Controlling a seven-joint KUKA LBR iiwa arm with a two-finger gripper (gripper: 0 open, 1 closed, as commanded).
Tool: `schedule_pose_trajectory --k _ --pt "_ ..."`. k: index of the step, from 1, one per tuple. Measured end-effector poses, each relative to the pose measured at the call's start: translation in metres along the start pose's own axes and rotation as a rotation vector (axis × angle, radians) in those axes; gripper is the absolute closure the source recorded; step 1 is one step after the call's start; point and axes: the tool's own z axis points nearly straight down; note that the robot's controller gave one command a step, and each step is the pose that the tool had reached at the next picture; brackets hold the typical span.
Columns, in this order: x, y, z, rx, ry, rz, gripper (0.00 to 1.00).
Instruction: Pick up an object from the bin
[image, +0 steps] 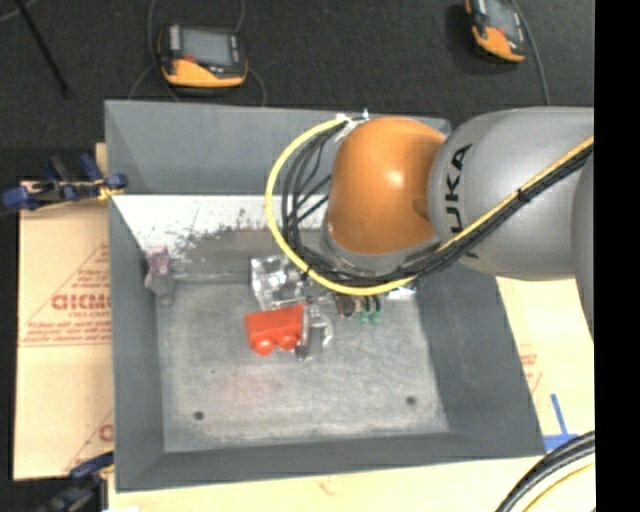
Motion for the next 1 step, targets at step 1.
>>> schedule_pose_trajectory --k 1 --pt "0.0085 0.0031 -0.0329 0.001 0.004 -0.037 1.0"
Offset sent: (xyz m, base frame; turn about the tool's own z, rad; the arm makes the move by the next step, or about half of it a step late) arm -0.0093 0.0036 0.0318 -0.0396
